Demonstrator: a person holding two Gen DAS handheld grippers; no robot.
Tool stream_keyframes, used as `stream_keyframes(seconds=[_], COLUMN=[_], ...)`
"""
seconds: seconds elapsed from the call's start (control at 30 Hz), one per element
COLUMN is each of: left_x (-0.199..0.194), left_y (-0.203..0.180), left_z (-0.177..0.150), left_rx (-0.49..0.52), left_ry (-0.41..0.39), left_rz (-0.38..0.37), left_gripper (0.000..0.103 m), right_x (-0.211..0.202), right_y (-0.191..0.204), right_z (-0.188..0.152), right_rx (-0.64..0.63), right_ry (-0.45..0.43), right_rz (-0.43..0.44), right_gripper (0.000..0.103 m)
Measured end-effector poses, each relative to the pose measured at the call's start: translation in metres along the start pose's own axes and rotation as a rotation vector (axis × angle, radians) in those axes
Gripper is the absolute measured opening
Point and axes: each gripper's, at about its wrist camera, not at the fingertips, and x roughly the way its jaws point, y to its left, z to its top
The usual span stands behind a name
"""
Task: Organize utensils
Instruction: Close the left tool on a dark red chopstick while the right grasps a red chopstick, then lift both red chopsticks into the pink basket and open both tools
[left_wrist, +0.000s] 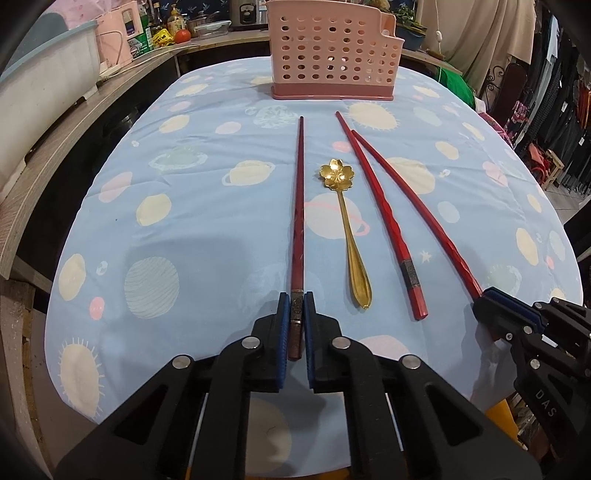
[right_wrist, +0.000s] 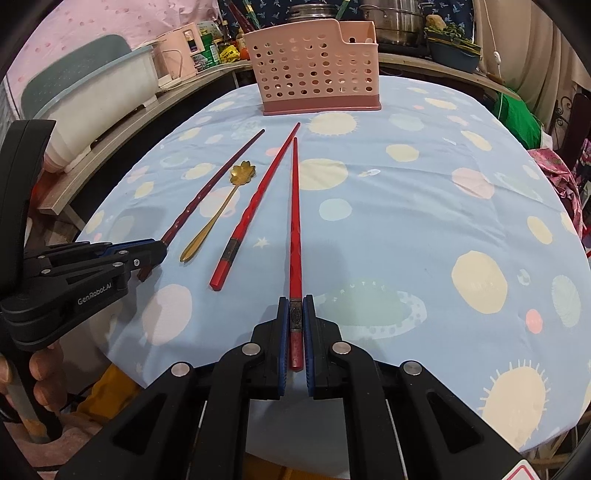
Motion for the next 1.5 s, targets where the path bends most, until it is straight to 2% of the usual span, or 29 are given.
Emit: stream_keyframes(seconds=[0.17, 0.43, 0.93, 1.5], left_x=[-0.01, -0.048, -0.127, -0.161], left_y=[0.006, 0.019, 0.044, 0.042], left_z=[0.0, 0.016, 0.077, 0.138], left_rx=[-0.016, -0.057, -0.138, -0.13], left_ry=[-0.02, -0.091, -0.284, -0.399], left_rz=[0.002, -0.005, -0.037, -0.08], left_gripper=[0.007, 0.007, 0.007, 0.007], right_x=[-0.008, -0.045, -0.122, -0.15], right_y=[0.0, -0.006, -0.025, -0.042], right_z=[0.003, 0.025, 0.101, 0.151], right_rx=[0.002, 0.008, 0.079, 0.114], right_ry=[-0.018, -0.099, -0.343, -0.462], right_rz=[0.004, 0.001, 0.036, 0.06], right_gripper=[0.007, 0.007, 0.007, 0.007])
